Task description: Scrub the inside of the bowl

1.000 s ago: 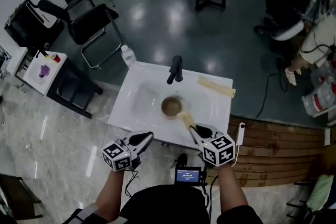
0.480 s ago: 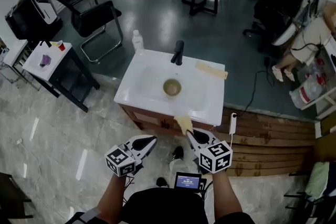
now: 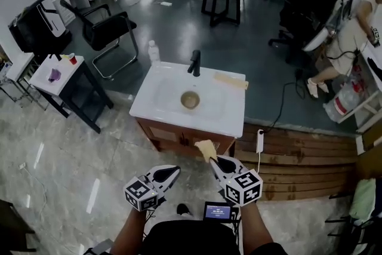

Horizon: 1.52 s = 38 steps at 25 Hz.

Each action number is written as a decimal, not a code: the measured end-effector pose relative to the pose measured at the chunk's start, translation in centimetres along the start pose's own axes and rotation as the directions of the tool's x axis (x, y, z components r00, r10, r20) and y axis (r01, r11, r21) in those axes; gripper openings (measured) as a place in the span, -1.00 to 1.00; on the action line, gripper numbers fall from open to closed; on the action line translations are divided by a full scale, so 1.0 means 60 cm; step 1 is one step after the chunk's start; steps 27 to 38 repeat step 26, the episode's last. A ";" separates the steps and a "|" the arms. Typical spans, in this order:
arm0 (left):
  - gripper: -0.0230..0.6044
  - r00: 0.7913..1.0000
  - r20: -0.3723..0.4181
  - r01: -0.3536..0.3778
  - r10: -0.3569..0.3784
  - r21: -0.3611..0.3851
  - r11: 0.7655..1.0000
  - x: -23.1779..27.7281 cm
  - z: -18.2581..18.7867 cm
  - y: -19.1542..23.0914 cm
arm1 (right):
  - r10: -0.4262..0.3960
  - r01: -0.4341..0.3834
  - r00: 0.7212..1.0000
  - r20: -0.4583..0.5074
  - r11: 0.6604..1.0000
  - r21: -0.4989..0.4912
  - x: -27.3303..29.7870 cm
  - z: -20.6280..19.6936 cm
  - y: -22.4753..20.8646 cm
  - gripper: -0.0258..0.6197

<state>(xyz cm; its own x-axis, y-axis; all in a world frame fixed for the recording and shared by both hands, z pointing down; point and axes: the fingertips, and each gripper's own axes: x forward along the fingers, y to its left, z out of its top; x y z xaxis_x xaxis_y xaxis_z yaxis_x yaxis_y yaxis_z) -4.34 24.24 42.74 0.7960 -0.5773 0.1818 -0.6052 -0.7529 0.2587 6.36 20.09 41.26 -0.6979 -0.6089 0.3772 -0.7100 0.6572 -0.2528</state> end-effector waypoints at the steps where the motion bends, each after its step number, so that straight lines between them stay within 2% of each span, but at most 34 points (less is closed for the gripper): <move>1: -0.92 1.000 0.010 -0.005 0.005 -0.008 1.000 0.001 0.003 -0.010 | 0.005 -0.005 1.000 0.003 1.000 -0.007 -0.013 -0.001 0.001 -0.79; 8: -0.92 0.997 0.071 -0.027 0.030 -0.045 0.999 0.022 0.018 -0.097 | 0.026 -0.025 1.000 0.010 0.998 -0.054 -0.112 -0.029 -0.010 -0.79; 17: -0.92 0.999 0.036 -0.039 0.040 -0.035 0.999 0.027 -0.028 -0.196 | 0.052 -0.050 0.998 0.032 0.997 -0.057 -0.199 -0.077 -0.012 -0.79; 22: -0.92 0.999 0.000 -0.047 0.047 0.008 0.999 0.027 -0.043 -0.233 | 0.053 -0.051 0.998 0.046 0.997 -0.060 -0.228 -0.093 -0.001 -0.79; 26: -0.92 0.997 -0.013 -0.071 0.071 -0.022 0.997 0.023 -0.040 -0.255 | 0.060 -0.058 0.997 0.050 0.997 -0.059 -0.253 -0.101 0.013 -0.79; 38: -0.92 0.997 -0.013 -0.071 0.071 -0.022 0.997 0.023 -0.040 -0.255 | 0.060 -0.058 0.997 0.050 0.997 -0.059 -0.253 -0.101 0.013 -0.79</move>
